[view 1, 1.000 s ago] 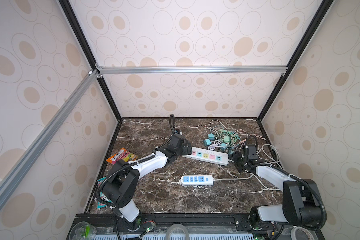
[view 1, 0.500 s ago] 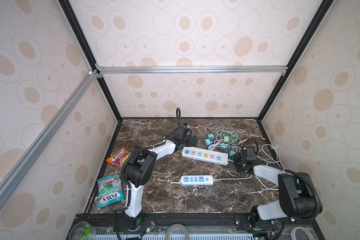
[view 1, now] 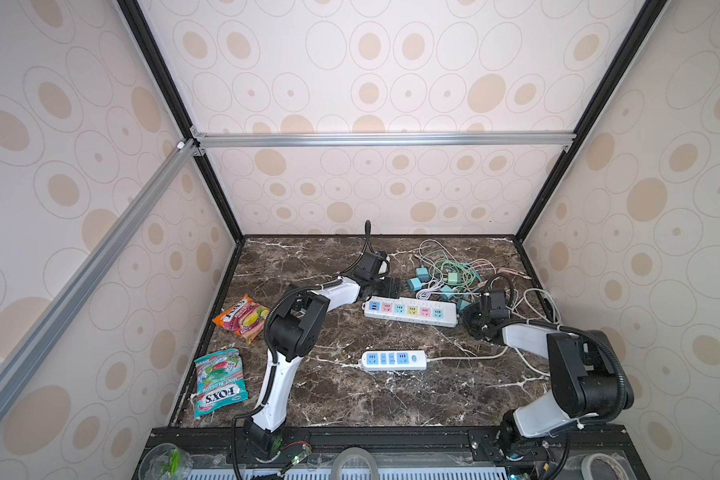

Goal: Insert the plug

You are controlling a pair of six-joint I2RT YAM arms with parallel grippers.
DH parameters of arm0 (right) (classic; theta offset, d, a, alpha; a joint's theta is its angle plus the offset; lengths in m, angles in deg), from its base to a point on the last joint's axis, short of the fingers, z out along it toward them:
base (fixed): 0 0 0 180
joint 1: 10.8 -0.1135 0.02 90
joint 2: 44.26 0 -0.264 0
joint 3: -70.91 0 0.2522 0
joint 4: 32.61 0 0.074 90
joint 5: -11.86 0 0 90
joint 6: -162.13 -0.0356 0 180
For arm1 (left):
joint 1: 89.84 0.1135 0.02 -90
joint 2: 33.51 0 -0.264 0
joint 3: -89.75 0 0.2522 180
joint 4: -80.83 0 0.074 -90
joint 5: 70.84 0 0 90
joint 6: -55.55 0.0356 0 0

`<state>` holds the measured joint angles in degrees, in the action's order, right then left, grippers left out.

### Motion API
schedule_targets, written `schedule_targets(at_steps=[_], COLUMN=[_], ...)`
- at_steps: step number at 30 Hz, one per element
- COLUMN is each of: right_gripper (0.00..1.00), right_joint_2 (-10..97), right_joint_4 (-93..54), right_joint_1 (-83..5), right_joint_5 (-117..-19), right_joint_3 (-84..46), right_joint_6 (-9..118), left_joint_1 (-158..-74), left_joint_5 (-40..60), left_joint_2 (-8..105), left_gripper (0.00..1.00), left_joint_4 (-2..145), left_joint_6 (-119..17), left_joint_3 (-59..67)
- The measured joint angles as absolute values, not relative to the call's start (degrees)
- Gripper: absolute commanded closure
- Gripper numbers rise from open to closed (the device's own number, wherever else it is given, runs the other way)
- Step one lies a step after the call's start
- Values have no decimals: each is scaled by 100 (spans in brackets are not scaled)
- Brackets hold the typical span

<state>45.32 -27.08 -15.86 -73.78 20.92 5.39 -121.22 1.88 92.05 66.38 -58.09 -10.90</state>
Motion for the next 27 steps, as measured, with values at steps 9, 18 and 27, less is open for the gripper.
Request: schedule_targets(at_steps=[9, 18, 27], right_gripper=[72, 70, 69], right_joint_2=[4701, 4829, 4676], right_joint_4=[-2791, -2631, -2880], right_joint_1=[-1986, -2861, -3702], right_joint_5=[-7024, -7173, -7903], right_joint_3=[2013, 1801, 2055], right_joint_6=[851, 840, -209], left_joint_1=[-12122, -12065, -11881], left_joint_5=[-57, 287, 774], left_joint_2=[8344, 7419, 7194], left_gripper=[2, 2, 2], left_joint_4=[7217, 7477, 7365], left_joint_6=[-5695, -5765, -5712], left_joint_3=[484, 1795, 1963])
